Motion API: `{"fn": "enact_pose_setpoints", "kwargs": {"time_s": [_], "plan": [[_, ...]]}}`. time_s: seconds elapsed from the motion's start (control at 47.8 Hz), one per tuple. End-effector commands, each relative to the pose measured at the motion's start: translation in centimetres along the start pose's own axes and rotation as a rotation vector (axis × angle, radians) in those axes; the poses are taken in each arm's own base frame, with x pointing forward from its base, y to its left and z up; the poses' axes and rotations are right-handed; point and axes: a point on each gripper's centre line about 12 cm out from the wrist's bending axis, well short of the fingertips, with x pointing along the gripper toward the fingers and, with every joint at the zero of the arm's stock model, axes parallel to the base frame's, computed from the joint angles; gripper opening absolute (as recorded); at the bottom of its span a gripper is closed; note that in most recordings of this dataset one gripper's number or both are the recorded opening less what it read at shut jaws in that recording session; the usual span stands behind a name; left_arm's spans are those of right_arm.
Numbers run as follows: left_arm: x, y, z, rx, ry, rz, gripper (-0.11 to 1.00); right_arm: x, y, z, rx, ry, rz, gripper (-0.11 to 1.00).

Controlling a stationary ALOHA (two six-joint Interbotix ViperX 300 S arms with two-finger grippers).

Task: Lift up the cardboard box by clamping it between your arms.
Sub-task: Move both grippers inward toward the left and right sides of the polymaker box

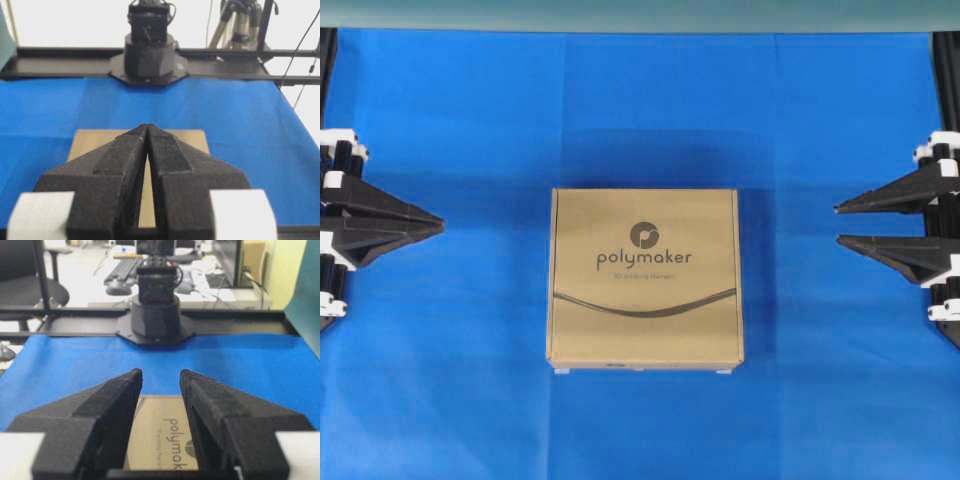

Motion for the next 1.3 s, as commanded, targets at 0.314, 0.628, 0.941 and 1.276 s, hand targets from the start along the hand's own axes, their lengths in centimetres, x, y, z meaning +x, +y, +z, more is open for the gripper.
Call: {"fn": "enact_pose_setpoints", "kwargs": {"time_s": [0.314,0.628,0.941,1.276], "plan": [[3.2,0.0,-0.8,-0.003,0.305,0.001,0.0,0.9,-0.9,-1.6,0.038,0.533,-0.049,-0.02],[4.1,0.6,-3.3,-0.008,0.584,0.028,0.0,0.1,-1.5,-5.0,0.01,0.869,-0.072,0.0],[4.0,1.5,-5.5,-0.021,0.704,0.066,0.34,0.7,-1.6,-7.5,0.008,1.017,-0.068,0.43],[4.4,1.9,-10.4,-0.04,0.847,0.084,0.87,0.6,-1.8,-11.3,-0.022,1.15,-0.049,0.99]]}}
